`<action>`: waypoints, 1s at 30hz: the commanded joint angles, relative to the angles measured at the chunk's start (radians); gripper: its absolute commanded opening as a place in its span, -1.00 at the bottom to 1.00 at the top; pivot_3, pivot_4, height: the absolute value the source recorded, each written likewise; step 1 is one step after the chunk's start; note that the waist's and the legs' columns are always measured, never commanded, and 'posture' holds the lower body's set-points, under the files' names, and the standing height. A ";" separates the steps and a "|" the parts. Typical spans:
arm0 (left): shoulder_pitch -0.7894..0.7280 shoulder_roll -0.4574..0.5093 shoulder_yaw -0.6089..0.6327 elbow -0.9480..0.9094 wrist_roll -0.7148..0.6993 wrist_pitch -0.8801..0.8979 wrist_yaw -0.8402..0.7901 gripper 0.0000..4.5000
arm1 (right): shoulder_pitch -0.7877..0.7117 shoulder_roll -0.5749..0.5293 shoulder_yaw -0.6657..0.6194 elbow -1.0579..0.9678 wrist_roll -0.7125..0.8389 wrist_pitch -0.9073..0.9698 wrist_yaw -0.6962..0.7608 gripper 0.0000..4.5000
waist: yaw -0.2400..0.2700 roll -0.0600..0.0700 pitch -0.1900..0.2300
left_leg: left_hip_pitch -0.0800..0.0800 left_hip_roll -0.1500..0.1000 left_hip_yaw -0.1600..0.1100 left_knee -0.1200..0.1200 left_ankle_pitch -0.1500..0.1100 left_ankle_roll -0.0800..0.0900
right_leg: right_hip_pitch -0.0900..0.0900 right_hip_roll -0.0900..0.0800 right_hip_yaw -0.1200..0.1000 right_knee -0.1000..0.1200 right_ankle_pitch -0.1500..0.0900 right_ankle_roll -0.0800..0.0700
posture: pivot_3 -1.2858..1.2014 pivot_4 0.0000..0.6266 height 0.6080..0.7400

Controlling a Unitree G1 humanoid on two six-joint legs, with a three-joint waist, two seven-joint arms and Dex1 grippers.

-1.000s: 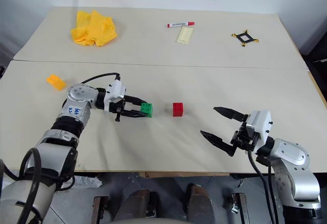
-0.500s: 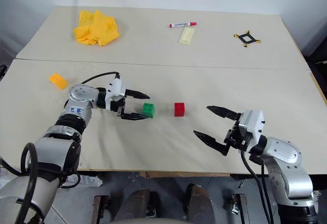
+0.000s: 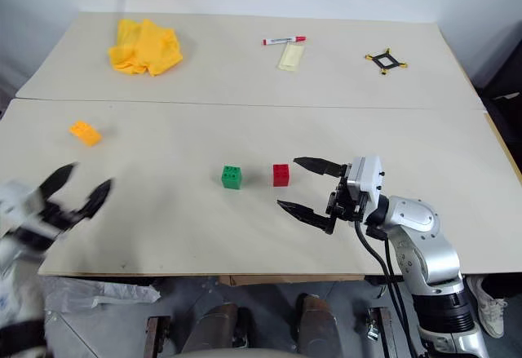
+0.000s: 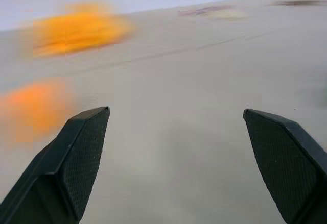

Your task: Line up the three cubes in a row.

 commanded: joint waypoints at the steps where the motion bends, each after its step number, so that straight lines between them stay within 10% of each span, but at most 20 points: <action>1: 0.117 -0.066 0.083 -0.141 -0.046 -0.010 0.108 0.98 | -0.045 -0.010 -0.016 -0.010 0.016 -0.022 0.033 1.00 | 0.012 0.000 0.000 | 0.000 0.000 -0.001 0.002 0.000 0.001 | 0.001 0.000 0.000 -0.001 0.000 0.000 | 0.03 -0.52 1.00; 8: 0.208 -0.137 0.103 -0.272 -0.124 0.054 0.246 0.98 | -0.080 0.003 0.007 0.025 0.021 -0.004 0.070 1.00 | 0.025 -0.001 -0.001 | 0.001 0.001 -0.003 0.003 -0.002 0.000 | 0.006 0.000 0.000 -0.006 0.001 0.000 | 0.03 -0.52 1.00; 15: -0.151 0.081 -0.080 -0.188 -0.010 0.295 0.414 0.98 | -0.103 0.013 0.014 0.045 0.025 0.002 0.081 1.00 | 0.023 -0.001 -0.001 | 0.002 0.000 -0.002 0.004 -0.001 -0.001 | 0.005 0.002 -0.003 -0.001 0.001 -0.001 | 0.03 -0.52 1.00; 30: -0.891 0.386 -0.380 0.918 0.213 0.030 0.138 0.98 | -0.089 0.024 0.004 0.039 -0.007 -0.012 0.037 1.00 | -0.003 -0.003 -0.002 | 0.000 -0.004 0.010 -0.004 0.000 -0.004 | -0.006 0.006 -0.006 0.001 0.000 -0.001 | 0.03 -0.52 1.00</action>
